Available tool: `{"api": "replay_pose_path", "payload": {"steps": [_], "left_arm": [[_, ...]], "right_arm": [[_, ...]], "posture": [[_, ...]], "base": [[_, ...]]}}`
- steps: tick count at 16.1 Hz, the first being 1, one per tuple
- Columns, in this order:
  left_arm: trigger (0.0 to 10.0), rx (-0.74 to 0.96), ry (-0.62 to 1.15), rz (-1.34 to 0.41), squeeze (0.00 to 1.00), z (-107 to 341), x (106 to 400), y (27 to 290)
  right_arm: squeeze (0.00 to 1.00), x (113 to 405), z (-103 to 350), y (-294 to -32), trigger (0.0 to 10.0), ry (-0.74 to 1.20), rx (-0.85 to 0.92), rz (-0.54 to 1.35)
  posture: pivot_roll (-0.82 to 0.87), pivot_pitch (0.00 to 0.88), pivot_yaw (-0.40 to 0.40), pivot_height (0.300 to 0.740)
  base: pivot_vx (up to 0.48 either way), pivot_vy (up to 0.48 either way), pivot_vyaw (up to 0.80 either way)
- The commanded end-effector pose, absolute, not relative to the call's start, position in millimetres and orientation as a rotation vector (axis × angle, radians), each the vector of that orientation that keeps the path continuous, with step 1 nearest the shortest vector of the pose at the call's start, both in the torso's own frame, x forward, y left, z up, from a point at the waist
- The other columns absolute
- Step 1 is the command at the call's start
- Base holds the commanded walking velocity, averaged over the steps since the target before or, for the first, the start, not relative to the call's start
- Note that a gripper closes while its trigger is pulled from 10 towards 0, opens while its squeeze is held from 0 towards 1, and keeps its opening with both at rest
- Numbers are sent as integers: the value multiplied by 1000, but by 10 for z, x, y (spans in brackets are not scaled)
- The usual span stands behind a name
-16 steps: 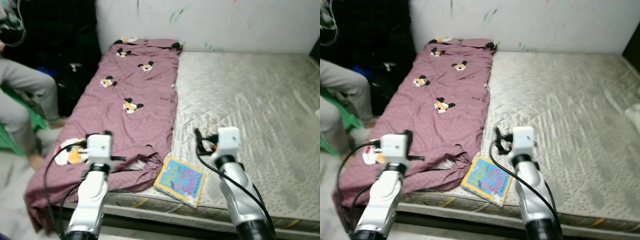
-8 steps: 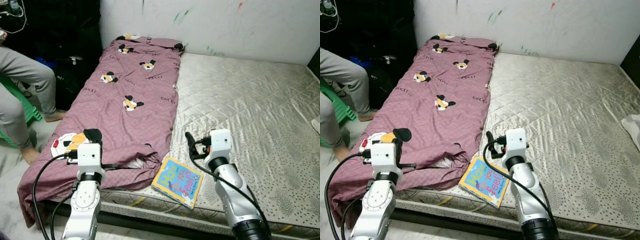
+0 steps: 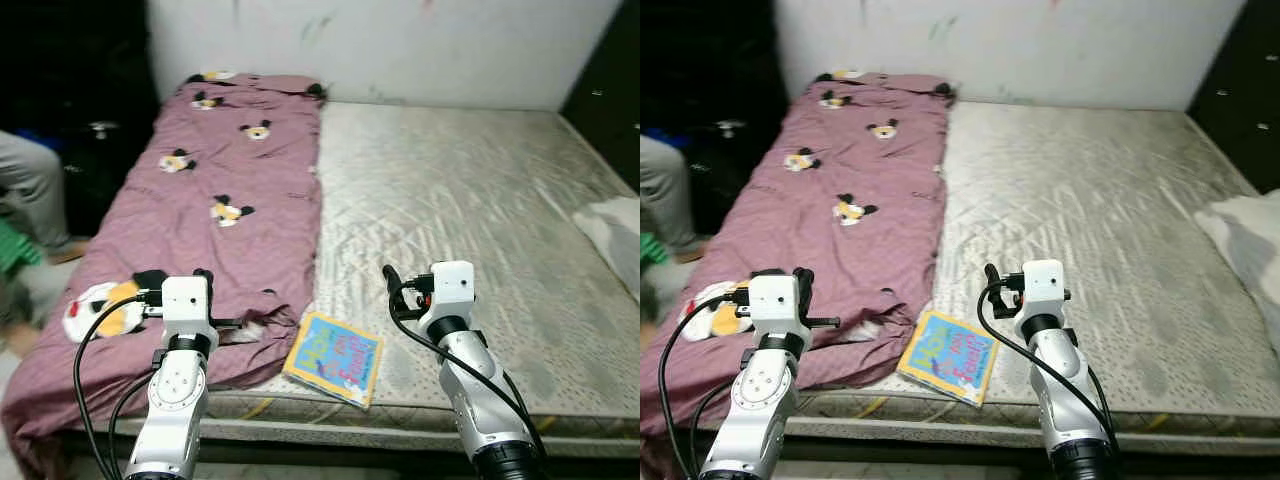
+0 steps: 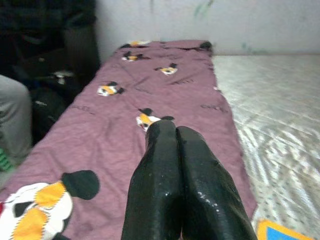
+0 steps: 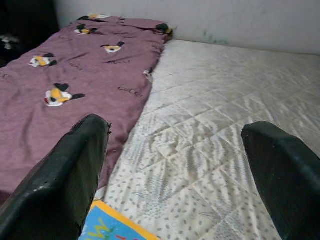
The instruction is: Clean up the room
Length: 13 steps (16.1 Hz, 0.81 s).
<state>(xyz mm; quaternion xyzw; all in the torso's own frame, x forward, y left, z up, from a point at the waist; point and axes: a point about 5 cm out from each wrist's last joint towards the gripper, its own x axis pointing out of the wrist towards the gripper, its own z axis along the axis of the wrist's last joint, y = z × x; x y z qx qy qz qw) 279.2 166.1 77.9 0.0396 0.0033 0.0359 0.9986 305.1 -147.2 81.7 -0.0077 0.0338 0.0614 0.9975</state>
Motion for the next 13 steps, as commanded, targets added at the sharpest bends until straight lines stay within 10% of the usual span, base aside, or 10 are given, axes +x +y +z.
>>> {"api": "replay_pose_path", "payload": {"steps": [1,8,13], "left_arm": [[10000,71,12,54,0,785,2795,1639],[10000,61,16,34,0,777,2795,1619],[10000,57,20,17,0,780,2804,1588]], "right_arm": [[0,3046,854,-1481,10000,54,-12,115],[0,3071,872,-1464,10000,45,-15,114],[0,3059,867,-1488,10000,46,-23,102]], "posture": [[29,1,-7,740],[26,0,-7,740],[18,5,0,740]], "base": [[0,0,-800],[0,0,-769],[0,-124,0]]}}
